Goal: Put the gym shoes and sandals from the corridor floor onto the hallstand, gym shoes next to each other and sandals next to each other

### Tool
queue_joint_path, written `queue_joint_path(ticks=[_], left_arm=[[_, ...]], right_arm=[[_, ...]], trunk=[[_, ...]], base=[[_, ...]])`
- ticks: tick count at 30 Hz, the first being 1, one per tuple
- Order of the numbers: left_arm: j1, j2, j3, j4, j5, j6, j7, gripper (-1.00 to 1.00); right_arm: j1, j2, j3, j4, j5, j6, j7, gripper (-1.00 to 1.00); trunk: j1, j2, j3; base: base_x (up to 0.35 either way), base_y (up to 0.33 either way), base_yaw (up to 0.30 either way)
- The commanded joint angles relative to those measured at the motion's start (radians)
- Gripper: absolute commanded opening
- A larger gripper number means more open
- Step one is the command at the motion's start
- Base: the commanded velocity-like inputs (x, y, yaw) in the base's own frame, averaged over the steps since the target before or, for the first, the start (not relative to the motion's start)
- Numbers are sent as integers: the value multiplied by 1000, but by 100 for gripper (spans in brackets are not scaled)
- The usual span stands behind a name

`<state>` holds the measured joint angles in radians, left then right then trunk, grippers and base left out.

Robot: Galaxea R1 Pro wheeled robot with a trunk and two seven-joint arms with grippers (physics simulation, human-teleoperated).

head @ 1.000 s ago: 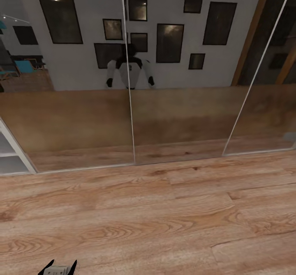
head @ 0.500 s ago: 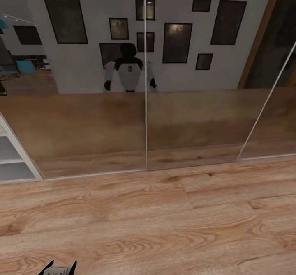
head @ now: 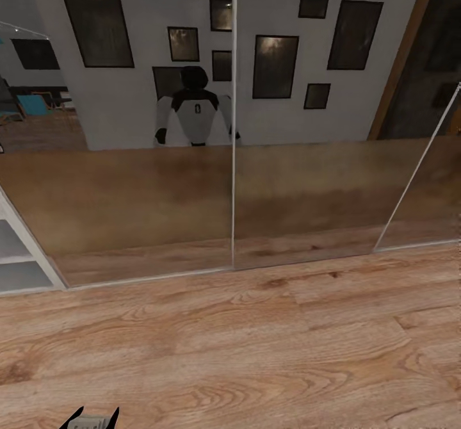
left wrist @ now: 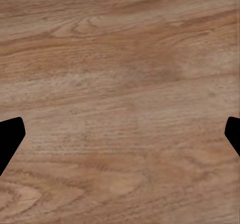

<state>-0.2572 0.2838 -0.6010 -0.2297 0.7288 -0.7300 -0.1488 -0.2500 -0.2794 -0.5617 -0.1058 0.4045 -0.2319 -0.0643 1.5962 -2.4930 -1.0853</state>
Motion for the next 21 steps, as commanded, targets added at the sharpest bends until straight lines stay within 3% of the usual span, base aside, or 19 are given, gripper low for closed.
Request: queue_joint_path(ticks=[1,13,21], left_arm=[[0,0,0,0,0,0,0,100],[0,0,0,10,0,0,1,100],[0,0,0,11,0,0,1,100]], right_arm=[[0,0,0,0,0,0,0,100],[0,4,-1,1,-3,-3,-5,100],[0,18,-1,1,-3,-4,-54,100]], trunk=[[0,0,0],[0,0,-2],[0,0,-7]], base=[[22,36,-163],[8,14,-220],[1,2,-256]])
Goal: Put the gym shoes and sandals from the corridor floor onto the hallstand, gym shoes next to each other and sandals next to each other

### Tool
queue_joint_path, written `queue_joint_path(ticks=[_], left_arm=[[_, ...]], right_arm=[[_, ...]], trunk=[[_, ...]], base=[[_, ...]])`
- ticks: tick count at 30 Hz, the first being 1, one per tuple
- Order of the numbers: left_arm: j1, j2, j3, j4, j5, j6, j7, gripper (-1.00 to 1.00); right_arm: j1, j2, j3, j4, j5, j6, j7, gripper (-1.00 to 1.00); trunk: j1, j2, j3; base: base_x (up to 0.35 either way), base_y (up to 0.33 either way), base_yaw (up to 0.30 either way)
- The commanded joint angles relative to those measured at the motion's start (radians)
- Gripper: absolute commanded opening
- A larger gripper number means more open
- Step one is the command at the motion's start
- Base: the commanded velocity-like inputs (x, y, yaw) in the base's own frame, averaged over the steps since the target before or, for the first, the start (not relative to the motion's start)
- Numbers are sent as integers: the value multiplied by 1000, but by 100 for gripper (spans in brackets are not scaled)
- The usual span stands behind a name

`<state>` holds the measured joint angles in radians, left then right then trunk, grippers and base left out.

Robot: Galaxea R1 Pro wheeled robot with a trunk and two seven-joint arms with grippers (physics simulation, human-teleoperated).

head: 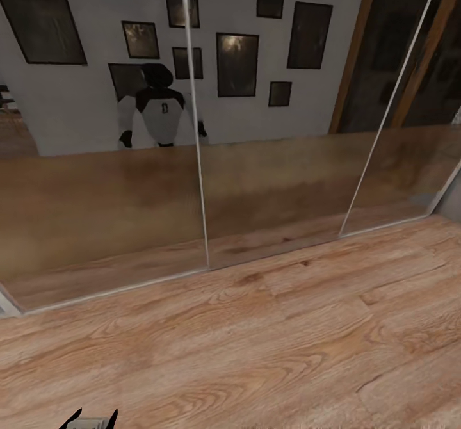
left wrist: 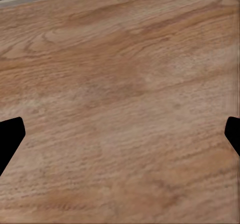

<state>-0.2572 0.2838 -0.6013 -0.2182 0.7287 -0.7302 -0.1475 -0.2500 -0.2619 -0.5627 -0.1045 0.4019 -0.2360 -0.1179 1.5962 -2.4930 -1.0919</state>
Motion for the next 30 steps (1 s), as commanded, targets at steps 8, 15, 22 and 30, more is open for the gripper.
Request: queue_joint_path(ticks=[8,15,22,30], left_arm=[[0,0,0,0,0,0,0,100],[0,0,0,0,0,0,0,100],[0,0,0,0,0,0,0,100],[0,0,0,0,0,0,0,100]], right_arm=[[0,9,0,0,0,0,-18,100],[0,12,0,0,0,1,-24,100],[0,13,0,0,0,1,-26,100],[0,14,0,0,0,1,-26,100]], trunk=[[0,0,-3],[0,0,-4],[0,0,-4],[0,0,-4]], base=[[0,1,-267],[0,0,-273],[0,0,-275],[0,0,-276]])
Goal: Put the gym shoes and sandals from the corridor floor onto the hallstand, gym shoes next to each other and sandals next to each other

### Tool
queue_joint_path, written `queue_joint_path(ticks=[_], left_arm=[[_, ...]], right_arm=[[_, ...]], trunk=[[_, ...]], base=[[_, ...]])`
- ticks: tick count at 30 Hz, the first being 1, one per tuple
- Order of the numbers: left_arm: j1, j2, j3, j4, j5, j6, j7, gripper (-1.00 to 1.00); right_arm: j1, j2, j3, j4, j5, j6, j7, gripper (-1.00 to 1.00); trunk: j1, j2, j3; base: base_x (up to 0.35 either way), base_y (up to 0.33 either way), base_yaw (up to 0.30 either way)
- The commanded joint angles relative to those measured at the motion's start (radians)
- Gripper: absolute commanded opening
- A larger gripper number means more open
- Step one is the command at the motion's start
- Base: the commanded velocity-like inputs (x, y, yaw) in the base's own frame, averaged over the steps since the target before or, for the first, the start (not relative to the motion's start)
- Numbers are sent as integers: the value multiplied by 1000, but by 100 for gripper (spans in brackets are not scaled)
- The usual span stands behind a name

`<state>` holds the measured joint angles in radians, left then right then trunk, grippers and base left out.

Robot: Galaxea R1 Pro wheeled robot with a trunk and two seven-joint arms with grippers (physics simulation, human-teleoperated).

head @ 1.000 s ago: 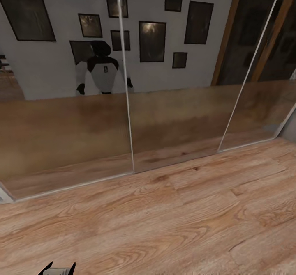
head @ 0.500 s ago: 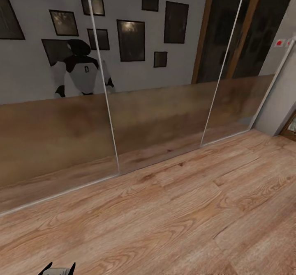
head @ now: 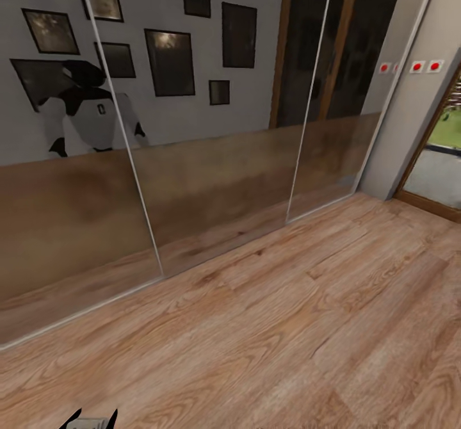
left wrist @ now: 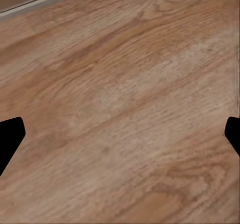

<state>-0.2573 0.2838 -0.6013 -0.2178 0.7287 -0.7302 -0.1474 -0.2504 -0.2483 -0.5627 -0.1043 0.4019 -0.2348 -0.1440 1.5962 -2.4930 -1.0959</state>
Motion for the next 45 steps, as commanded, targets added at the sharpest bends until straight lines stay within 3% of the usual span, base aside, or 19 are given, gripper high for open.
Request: queue_joint_path(ticks=[1,23,36,45], left_arm=[[0,0,0,0,0,0,0,100],[0,0,0,0,0,0,0,100],[0,0,1,0,0,0,0,100],[0,0,0,1,0,0,0,100]], right_arm=[[0,0,0,0,0,0,0,100],[0,1,0,0,0,0,0,100],[0,1,0,0,0,0,0,100],[0,1,0,0,0,0,0,100]], trunk=[[0,0,0],[0,0,0],[0,0,0],[0,0,0]], base=[[0,0,-277],[30,0,-279],[258,0,-273],[338,0,-93]])
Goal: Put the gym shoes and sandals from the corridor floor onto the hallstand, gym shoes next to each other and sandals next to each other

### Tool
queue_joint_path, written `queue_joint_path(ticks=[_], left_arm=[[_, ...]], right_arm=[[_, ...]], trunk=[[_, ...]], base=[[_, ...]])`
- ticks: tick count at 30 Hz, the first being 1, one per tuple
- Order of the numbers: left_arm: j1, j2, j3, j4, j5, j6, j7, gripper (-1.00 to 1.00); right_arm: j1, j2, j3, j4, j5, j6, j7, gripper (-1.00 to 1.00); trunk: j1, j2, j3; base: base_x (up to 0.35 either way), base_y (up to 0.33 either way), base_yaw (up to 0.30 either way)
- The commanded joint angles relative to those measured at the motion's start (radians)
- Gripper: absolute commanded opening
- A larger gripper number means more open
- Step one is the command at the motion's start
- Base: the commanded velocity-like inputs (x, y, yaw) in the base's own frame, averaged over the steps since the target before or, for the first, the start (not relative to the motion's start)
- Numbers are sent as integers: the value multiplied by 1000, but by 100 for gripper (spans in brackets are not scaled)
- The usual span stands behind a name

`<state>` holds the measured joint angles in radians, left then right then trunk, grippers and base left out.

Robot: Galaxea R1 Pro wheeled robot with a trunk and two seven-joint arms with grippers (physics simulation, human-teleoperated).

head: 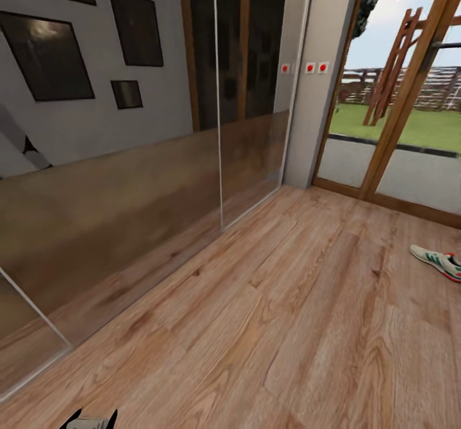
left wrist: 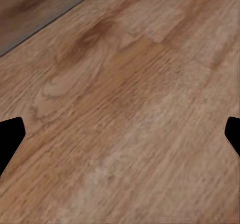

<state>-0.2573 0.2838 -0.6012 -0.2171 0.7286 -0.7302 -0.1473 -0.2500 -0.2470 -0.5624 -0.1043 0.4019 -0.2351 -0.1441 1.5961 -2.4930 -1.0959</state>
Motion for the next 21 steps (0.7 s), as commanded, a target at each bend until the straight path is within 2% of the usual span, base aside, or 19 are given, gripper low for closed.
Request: queue_joint_path(ticks=[1,10,14,21], left_arm=[[0,0,0,0,0,0,0,100],[0,0,0,1,0,0,0,100],[0,0,0,1,0,0,0,100],[0,0,0,0,0,0,0,100]], right_arm=[[0,0,0,0,0,0,0,100],[0,0,0,0,0,0,0,100],[0,0,0,0,0,0,0,100],[0,0,0,0,0,0,0,100]], trunk=[[0,0,0],[0,0,0],[0,0,0],[0,0,0]], base=[[343,0,-29],[304,33,-22],[138,29,-114],[35,7,-216]])
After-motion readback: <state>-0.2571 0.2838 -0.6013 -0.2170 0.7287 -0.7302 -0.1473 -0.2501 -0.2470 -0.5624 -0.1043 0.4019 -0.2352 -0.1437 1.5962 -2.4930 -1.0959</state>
